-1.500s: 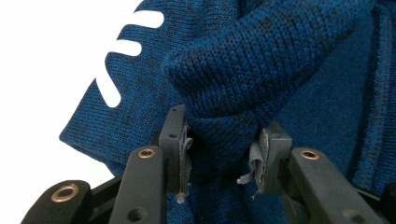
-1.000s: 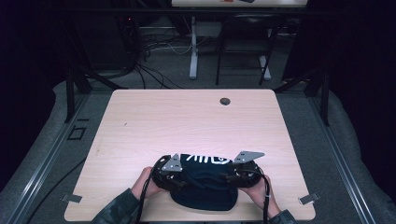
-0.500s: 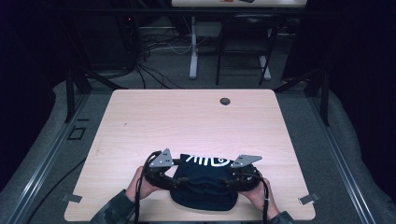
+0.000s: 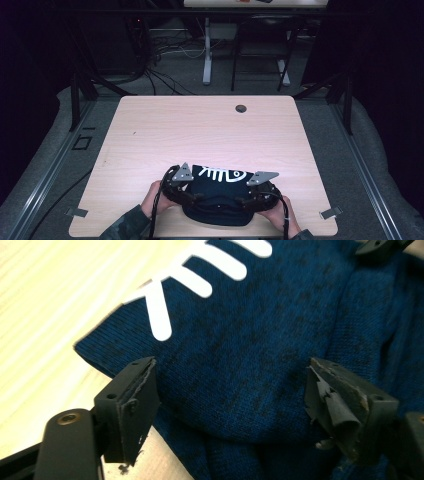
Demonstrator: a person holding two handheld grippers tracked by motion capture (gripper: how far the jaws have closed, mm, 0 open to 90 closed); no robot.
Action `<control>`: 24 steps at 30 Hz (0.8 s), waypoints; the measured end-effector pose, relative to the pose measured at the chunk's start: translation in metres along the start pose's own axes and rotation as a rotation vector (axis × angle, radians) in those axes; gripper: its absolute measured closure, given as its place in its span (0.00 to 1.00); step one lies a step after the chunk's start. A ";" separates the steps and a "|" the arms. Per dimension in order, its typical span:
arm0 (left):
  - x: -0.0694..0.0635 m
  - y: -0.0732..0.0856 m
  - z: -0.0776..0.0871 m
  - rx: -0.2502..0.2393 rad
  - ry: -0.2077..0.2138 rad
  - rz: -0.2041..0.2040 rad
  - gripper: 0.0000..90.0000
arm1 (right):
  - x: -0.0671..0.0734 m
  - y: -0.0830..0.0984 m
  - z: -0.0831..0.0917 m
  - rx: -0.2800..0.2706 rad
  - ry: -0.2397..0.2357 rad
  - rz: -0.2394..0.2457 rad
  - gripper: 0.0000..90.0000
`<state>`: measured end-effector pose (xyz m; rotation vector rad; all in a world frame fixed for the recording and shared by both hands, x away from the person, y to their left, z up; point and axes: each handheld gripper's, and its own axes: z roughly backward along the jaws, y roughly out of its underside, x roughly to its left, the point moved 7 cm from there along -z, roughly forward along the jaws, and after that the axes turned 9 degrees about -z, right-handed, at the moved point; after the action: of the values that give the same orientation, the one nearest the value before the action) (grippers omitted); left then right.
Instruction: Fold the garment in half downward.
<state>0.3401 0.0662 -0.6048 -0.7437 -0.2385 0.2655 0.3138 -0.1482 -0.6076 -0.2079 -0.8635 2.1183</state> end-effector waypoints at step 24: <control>0.002 0.015 -0.013 0.059 -0.086 0.035 0.11 | -0.023 -0.006 -0.026 0.000 0.038 0.019 0.10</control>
<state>0.3437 0.0692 -0.6247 -0.6788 -0.2983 0.3372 0.3437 -0.1490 -0.6265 -0.2561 -0.8426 2.1253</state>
